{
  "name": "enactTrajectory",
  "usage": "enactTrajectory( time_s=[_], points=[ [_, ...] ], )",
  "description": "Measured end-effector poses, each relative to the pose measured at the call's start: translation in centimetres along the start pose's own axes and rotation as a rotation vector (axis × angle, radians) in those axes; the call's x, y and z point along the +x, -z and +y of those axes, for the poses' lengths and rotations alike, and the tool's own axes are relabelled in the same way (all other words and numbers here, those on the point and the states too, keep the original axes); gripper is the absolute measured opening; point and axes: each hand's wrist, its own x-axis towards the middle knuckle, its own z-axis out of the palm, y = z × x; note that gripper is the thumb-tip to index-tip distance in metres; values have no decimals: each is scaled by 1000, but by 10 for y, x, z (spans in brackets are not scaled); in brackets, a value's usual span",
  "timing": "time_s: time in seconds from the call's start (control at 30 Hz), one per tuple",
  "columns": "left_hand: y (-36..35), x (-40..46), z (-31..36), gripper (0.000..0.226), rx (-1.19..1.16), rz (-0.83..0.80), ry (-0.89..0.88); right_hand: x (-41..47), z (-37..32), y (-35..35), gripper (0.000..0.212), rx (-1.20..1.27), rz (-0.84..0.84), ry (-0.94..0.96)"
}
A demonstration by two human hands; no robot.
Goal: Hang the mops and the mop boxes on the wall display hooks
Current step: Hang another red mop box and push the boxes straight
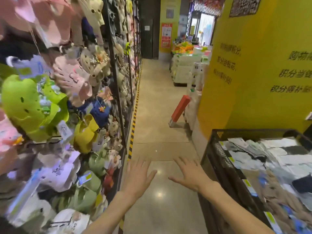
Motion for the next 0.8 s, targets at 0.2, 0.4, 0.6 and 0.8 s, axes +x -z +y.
enactTrajectory(
  time_s=[0.2, 0.4, 0.6, 0.8],
  points=[
    [-15, 138, -39, 102, -4, -53, 6, 138, 34, 19, 93, 55, -20, -14],
    [-42, 317, -69, 99, 78, -40, 13, 302, 94, 45, 92, 64, 13, -36],
    [-39, 489, -74, 128, 98, -43, 8, 460, 163, 92, 95, 59, 48, -44],
    [-49, 632, -94, 95, 131, -91, -1, 595, 206, 115, 97, 56, 55, -24]
  ],
)
